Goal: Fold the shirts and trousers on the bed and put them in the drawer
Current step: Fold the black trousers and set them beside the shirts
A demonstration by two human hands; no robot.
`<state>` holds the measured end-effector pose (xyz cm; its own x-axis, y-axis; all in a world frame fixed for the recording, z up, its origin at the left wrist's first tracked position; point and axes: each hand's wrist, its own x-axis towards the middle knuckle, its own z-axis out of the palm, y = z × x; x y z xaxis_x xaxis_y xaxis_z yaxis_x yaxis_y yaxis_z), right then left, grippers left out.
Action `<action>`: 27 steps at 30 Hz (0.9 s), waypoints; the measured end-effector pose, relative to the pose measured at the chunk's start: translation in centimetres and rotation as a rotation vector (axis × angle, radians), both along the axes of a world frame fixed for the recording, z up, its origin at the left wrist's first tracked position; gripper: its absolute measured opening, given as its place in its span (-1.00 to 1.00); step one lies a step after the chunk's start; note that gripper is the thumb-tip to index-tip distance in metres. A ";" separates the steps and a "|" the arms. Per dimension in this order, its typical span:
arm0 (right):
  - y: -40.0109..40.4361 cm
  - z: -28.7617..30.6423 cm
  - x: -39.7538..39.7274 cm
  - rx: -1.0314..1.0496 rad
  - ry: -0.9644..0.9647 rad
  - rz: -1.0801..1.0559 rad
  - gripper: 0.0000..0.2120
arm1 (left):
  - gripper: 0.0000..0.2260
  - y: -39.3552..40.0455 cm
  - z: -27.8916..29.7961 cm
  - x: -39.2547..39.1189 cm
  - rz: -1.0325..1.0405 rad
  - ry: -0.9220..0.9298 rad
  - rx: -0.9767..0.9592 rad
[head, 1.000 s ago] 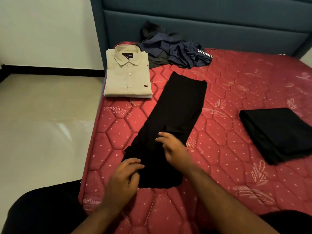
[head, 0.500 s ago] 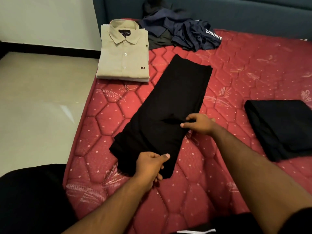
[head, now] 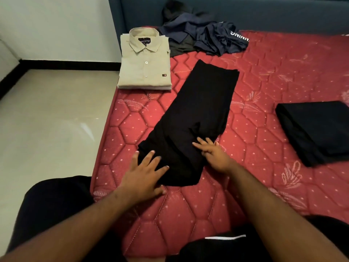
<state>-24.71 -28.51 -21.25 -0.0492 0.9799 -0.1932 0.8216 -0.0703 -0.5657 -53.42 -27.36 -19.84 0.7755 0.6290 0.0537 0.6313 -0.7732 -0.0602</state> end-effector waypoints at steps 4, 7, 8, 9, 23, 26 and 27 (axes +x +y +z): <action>0.1 2.9 0.4 0.139 -0.098 -0.132 -0.29 | -0.28 2.3 -0.6 -3.0 -0.104 0.202 -0.053; -2.4 2.6 -1.2 0.246 -0.438 0.238 -0.25 | -0.19 4.7 -0.1 -4.8 -0.149 0.095 -0.029; -3.0 1.7 -1.3 0.250 -0.498 0.335 -0.22 | -0.17 5.8 -0.1 -5.4 -0.164 0.063 -0.026; -3.0 1.1 -0.9 0.247 -0.550 0.372 -0.18 | -0.18 6.8 0.0 -6.0 -0.183 0.052 -0.034; 1.1 1.7 2.0 0.366 -0.629 0.619 -0.08 | -0.24 13.7 -1.6 -4.5 -0.228 -0.029 -0.493; -0.5 0.4 0.3 0.376 -0.473 0.701 -0.28 | -0.43 13.1 -1.6 -5.0 -0.341 -0.139 -0.322; -0.7 0.1 -0.2 0.365 -0.472 0.718 -0.31 | -0.49 13.0 -1.7 -4.9 -0.416 -0.146 -0.212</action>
<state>-24.94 -29.16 -21.10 -0.6615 0.7492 -0.0335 0.7498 0.6598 -0.0495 -58.36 -14.40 -21.56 0.9573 0.2764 0.0846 0.2566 -0.9473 0.1918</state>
